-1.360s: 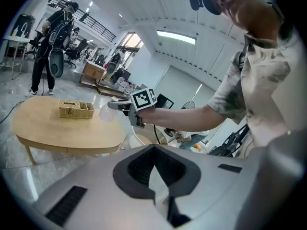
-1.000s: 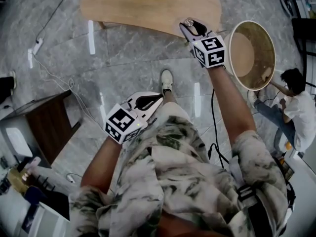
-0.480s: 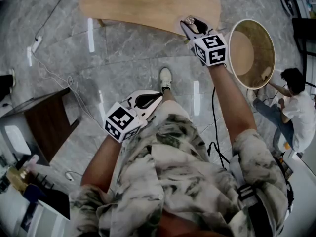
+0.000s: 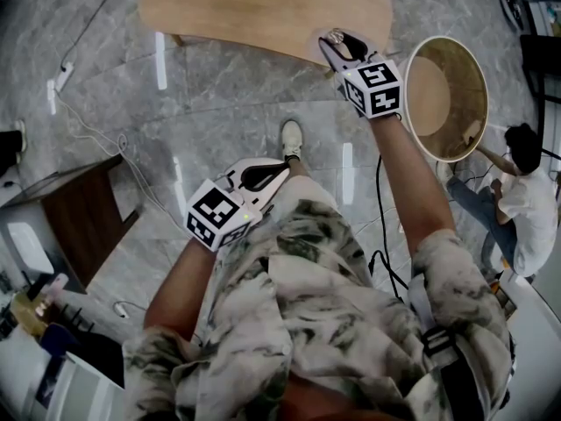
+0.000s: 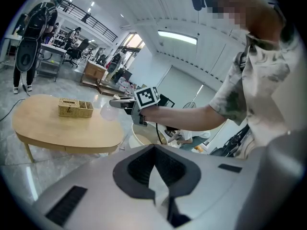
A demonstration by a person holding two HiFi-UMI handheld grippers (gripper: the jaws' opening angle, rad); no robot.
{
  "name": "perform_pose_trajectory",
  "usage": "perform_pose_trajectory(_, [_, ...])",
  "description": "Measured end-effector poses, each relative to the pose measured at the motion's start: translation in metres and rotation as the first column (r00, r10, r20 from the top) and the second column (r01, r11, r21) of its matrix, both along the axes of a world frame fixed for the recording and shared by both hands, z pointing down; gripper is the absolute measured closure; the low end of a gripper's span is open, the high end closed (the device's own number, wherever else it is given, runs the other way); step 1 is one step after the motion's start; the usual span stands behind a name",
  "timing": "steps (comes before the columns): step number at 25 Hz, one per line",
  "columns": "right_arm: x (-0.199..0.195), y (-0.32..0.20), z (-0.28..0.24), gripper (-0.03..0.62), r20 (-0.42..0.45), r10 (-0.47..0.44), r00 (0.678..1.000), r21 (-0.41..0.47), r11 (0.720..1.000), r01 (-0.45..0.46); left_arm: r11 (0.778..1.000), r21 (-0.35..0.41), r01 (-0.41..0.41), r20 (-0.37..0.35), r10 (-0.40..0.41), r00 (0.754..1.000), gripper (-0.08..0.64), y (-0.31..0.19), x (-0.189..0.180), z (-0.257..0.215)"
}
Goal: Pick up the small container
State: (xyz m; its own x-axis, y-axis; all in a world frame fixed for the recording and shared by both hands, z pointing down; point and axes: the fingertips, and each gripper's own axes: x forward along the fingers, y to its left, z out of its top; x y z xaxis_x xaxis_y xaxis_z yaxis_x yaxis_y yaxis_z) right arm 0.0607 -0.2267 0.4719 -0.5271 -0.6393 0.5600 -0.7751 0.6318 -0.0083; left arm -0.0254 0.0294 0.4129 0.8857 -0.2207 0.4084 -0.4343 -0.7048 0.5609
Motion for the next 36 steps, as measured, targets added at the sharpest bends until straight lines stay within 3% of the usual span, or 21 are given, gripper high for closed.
perform_pose_trajectory(36, [0.022, -0.063, 0.023, 0.434, -0.005, -0.060, 0.998, -0.042, 0.997, 0.059, 0.999, -0.030, 0.019, 0.018, -0.019, 1.000, 0.538, -0.076, 0.037, 0.009])
